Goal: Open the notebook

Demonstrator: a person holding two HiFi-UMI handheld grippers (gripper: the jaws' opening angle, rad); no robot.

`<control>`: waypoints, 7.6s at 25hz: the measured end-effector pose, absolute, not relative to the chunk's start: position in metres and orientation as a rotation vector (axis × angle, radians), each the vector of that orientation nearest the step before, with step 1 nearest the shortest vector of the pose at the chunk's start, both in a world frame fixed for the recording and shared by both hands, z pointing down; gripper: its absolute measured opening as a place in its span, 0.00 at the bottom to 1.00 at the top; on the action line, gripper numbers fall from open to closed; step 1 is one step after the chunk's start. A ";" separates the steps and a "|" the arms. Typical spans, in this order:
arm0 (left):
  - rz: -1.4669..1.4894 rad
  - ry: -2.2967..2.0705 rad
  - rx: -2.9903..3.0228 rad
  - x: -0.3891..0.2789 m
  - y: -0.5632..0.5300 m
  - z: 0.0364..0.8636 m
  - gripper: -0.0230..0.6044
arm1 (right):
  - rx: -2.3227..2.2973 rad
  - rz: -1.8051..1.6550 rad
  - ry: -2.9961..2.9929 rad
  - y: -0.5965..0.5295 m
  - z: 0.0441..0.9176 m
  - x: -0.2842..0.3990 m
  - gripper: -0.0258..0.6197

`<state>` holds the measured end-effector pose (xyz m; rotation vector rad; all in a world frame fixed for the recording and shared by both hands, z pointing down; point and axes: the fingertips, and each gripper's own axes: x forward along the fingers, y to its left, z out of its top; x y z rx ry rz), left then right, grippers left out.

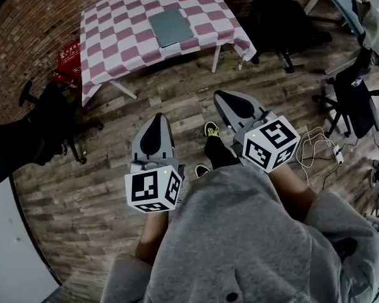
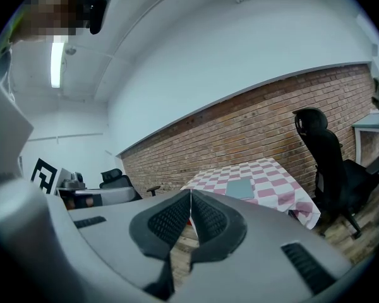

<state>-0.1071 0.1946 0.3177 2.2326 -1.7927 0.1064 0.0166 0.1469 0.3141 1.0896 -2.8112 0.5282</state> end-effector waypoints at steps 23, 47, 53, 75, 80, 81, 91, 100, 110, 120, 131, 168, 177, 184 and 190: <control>0.184 -1.819 2.161 -0.103 0.032 0.323 0.05 | 1.086 0.611 -2.804 -0.025 0.325 0.028 0.08; 0.252 -1.935 2.128 -0.084 -0.042 0.310 0.05 | 1.017 0.592 -2.877 -0.105 0.319 0.045 0.08; 0.238 -1.939 2.131 -0.078 -0.045 0.309 0.05 | 1.017 0.598 -2.888 -0.107 0.319 0.050 0.08; 0.252 -1.891 2.170 -0.072 -0.051 0.310 0.05 | 1.048 0.627 -2.888 -0.110 0.323 0.050 0.08; 0.242 -1.882 2.172 -0.082 -0.062 0.312 0.05 | 1.046 0.627 -2.869 -0.120 0.328 0.041 0.08; 0.241 -1.881 2.172 -0.086 -0.065 0.312 0.05 | 1.046 0.625 -2.865 -0.123 0.328 0.038 0.08; 0.245 -1.838 2.143 -0.128 -0.108 0.330 0.05 | 1.054 0.646 -2.805 -0.162 0.344 -0.002 0.08; 0.282 -1.748 2.104 -0.154 -0.148 0.360 0.05 | 1.071 0.749 -2.670 -0.200 0.389 -0.026 0.08; 0.358 -1.657 2.055 -0.167 -0.175 0.414 0.05 | 1.087 0.846 -2.542 -0.225 0.447 -0.030 0.08; 0.431 -1.574 1.988 -0.172 -0.187 0.473 0.05 | 1.096 1.079 -2.439 -0.218 0.514 -0.031 0.11; 0.485 -1.516 1.948 -0.184 -0.197 0.520 0.05 | 1.118 1.286 -2.342 -0.222 0.570 -0.041 0.22; 0.440 -1.633 1.934 -0.188 -0.178 0.476 0.05 | 1.024 1.275 -2.478 -0.216 0.490 -0.072 0.09; 0.403 -1.758 1.873 -0.218 -0.151 0.450 0.05 | 0.786 1.241 -2.616 -0.194 0.448 -0.125 0.09; 0.382 -1.855 1.772 -0.257 -0.124 0.445 0.05 | 0.561 1.366 -2.667 -0.173 0.439 -0.179 0.09; 0.363 -1.906 1.688 -0.285 -0.107 0.448 0.05 | 0.396 1.436 -2.633 -0.154 0.456 -0.232 0.10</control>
